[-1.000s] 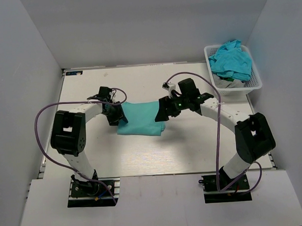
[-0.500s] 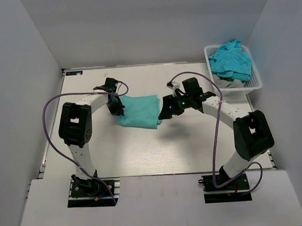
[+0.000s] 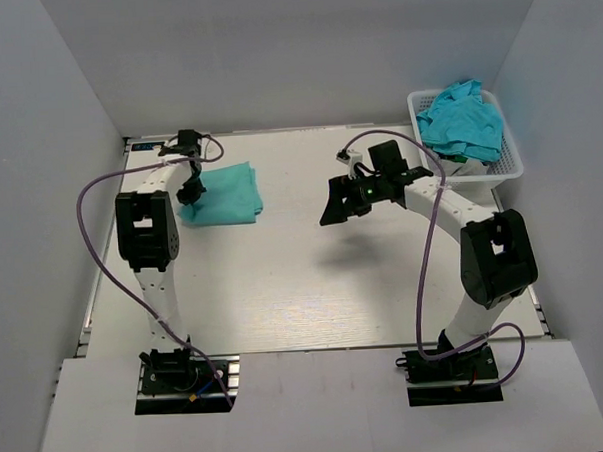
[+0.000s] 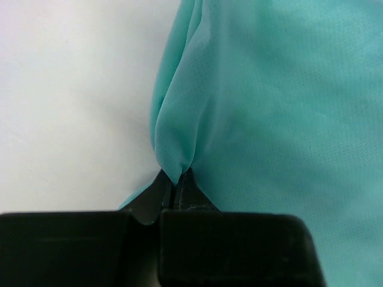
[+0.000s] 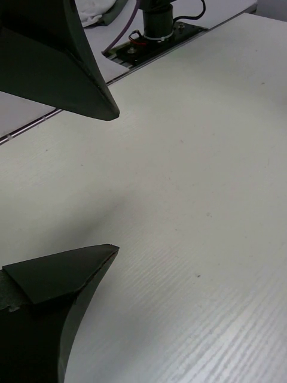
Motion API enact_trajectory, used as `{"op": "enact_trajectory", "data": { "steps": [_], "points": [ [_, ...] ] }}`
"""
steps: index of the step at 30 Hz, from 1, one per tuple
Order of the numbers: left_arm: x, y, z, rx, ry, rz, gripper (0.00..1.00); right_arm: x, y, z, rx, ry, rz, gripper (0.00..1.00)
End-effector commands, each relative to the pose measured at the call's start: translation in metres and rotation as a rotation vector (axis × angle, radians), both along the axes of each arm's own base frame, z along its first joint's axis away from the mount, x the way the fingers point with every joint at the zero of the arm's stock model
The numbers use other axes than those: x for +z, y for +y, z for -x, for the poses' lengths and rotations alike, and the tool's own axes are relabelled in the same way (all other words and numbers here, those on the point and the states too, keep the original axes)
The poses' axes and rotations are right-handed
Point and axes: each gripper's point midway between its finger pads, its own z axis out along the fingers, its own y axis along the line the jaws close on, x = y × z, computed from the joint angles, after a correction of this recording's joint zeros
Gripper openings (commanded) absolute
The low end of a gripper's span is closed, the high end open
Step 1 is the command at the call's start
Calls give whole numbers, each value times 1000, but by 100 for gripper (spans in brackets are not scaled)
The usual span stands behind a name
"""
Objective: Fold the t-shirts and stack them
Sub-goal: Put the neatly folded tshirt into the corner of the board with the left arm
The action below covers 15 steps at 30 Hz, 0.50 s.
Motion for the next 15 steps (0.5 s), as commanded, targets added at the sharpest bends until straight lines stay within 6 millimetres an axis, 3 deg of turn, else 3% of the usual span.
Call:
{"op": "enact_trajectory", "data": {
  "steps": [1,2,4,11,15],
  "points": [
    [30,42,-32,-90,-82,-125,0,31,0,-14,11,-97,-8,90],
    [21,49,-35,-115,-65,-142,0,34,0,-14,11,-105,-6,90],
    [22,62,-46,-178,-64,-199,0,40,-4,-16,10,-120,13,90],
    [31,128,-63,-99,-82,-293,0,52,-20,-20,-45,-163,90,90],
    [33,147,-75,-94,-109,-331,0,54,-25,-22,-67,-162,117,90]
  ]
}}
